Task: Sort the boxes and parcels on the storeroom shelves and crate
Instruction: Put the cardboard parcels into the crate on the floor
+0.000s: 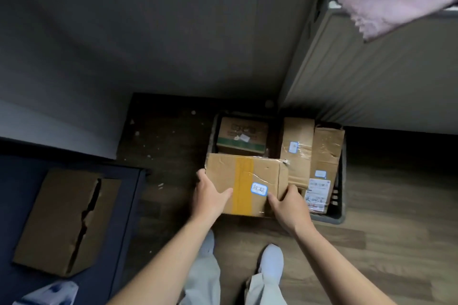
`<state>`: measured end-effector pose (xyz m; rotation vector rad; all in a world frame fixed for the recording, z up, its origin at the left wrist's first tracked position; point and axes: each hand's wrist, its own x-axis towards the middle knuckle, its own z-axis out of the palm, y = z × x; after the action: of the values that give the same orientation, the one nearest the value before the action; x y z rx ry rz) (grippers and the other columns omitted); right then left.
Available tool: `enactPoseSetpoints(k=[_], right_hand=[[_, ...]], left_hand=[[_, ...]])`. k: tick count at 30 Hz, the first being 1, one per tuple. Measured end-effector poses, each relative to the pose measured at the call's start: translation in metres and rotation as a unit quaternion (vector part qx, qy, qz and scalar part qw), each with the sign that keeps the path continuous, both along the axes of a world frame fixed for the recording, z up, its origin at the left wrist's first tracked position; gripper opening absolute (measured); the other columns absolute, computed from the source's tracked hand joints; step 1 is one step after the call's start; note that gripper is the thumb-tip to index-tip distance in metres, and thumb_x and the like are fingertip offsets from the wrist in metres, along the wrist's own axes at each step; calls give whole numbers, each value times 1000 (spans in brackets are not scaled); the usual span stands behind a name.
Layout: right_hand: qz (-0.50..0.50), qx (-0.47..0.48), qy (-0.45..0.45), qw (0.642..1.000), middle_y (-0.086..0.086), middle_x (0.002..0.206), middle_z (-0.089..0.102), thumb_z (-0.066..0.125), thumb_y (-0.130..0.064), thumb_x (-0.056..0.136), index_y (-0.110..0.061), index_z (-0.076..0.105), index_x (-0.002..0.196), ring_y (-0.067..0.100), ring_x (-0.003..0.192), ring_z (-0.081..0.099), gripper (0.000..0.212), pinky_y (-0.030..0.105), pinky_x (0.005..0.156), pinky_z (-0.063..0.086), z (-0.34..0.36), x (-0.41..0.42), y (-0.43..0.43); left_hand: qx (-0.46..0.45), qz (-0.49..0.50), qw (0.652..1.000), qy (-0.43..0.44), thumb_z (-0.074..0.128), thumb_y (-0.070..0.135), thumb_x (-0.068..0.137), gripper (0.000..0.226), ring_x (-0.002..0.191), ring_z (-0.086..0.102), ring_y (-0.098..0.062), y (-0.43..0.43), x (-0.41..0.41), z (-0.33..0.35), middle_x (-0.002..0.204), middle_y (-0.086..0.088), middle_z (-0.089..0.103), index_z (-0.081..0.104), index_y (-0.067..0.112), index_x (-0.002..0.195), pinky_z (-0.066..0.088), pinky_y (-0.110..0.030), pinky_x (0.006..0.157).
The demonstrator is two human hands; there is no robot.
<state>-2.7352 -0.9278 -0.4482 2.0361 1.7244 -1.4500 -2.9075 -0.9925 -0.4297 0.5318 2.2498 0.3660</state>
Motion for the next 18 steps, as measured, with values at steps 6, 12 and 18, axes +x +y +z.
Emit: enactPoseSetpoints(k=[6, 12, 18], right_hand=[[-15, -19, -24, 999, 19, 124, 58, 61, -20, 86, -4, 49, 117, 35, 114, 55, 37, 34, 87, 44, -88, -28, 22], [15, -29, -44, 998, 21, 127, 54, 59, -18, 87, 0, 25, 140, 38, 112, 55, 65, 38, 86, 45, -143, -56, 31], [31, -38, -58, 997, 20, 130, 50, 63, -19, 89, -3, 19, 145, 37, 112, 55, 73, 37, 85, 45, -171, -58, 27]], left_hand=[[-18, -12, 1000, -2, 70, 20, 83, 60, 122, 48, -31, 26, -24, -97, 133, -15, 49, 36, 9, 131, 44, -39, 96], [-47, -94, 993, 55, 74, 31, 81, 82, 132, 38, -33, 40, -48, -159, 144, -13, 42, 27, 10, 145, 35, -38, 106], [-61, -131, 989, 37, 74, 31, 83, 83, 133, 38, -32, 41, -54, -196, 147, -14, 39, 24, 8, 145, 36, -37, 105]])
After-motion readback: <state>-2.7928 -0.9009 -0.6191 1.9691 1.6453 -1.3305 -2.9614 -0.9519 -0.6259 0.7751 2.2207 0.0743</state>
